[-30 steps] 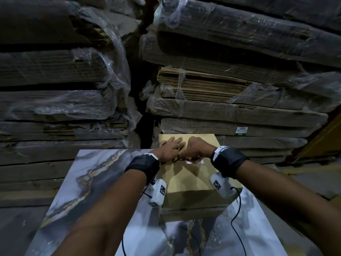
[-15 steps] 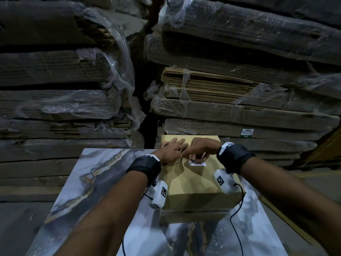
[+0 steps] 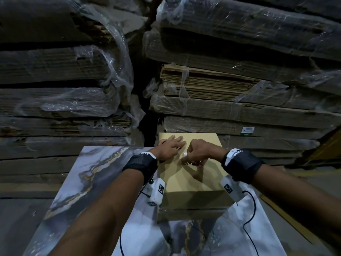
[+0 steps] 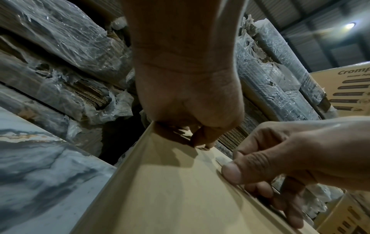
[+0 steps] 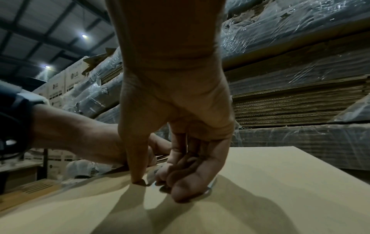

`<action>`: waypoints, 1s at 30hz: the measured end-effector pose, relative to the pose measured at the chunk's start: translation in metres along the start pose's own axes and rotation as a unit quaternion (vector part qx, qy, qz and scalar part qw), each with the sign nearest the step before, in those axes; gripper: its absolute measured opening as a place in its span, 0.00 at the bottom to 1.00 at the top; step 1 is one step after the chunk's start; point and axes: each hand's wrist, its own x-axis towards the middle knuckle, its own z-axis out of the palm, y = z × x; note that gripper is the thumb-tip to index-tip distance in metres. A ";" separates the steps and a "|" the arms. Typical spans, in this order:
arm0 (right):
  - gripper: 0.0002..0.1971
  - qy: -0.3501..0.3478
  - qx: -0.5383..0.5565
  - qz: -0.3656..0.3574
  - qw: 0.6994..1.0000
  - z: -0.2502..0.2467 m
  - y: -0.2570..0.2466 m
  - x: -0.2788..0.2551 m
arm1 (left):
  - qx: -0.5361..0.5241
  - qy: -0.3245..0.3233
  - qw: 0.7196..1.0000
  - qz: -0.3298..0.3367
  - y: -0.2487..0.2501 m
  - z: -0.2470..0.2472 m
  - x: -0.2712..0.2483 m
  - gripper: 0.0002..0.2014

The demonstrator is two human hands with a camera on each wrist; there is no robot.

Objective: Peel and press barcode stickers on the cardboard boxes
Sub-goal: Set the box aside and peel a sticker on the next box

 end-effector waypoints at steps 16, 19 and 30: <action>0.08 -0.083 -0.059 -0.029 0.994 -0.026 -0.002 0.021 | -0.001 0.001 1.000 -0.016 0.003 0.003 -0.001 0.32; 0.08 -0.105 -0.102 -0.026 0.989 -0.032 -0.007 0.028 | 0.002 -0.006 1.000 -0.023 0.006 0.003 -0.003 0.39; 0.13 -0.142 -0.200 -0.001 0.969 -0.040 -0.033 0.033 | 0.013 0.019 1.000 -0.019 0.007 0.005 -0.003 0.30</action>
